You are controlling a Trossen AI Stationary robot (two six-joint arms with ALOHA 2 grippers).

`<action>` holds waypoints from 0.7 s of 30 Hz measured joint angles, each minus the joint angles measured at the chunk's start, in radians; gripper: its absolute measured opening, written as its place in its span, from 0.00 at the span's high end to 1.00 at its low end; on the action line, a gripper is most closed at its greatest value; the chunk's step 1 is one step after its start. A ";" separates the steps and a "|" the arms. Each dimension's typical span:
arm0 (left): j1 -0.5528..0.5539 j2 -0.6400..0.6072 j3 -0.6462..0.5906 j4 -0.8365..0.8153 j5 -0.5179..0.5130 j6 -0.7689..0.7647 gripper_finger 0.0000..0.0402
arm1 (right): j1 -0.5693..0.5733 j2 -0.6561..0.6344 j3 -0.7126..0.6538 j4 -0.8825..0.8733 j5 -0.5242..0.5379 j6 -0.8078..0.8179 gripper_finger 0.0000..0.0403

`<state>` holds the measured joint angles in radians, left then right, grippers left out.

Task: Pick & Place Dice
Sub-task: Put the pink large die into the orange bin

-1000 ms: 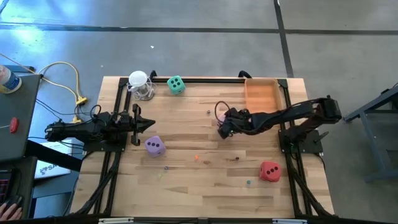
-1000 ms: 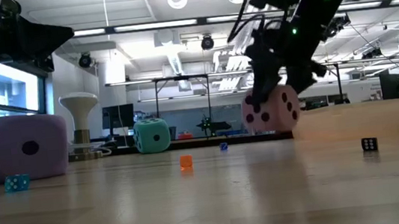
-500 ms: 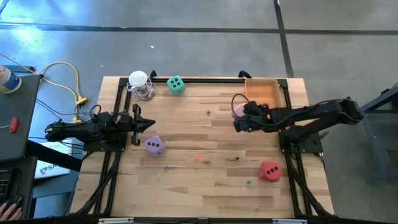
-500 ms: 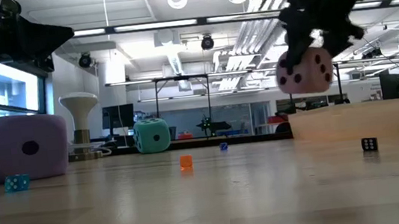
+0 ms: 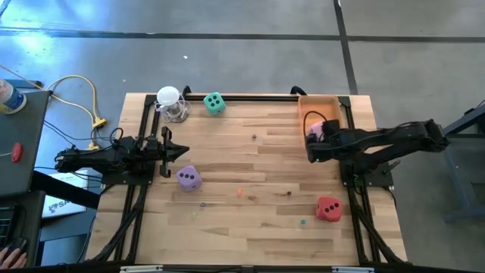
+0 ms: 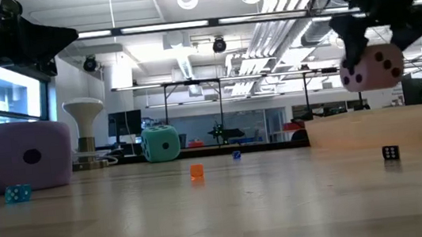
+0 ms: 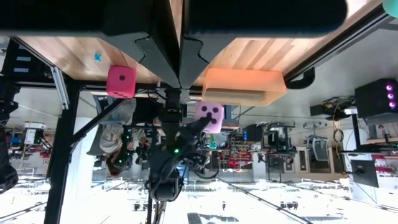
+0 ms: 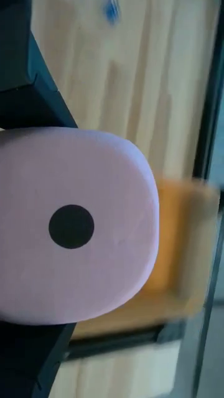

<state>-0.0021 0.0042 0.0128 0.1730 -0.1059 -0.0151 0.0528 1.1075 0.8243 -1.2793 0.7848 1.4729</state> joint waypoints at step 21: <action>0.000 0.000 0.000 0.000 0.000 0.000 1.00 | -0.121 0.002 -0.138 0.273 0.036 -0.112 0.07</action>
<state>-0.0021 0.0040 0.0128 0.1730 -0.1059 -0.0151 -0.0678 1.1091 0.6868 -1.0066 0.8208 1.3605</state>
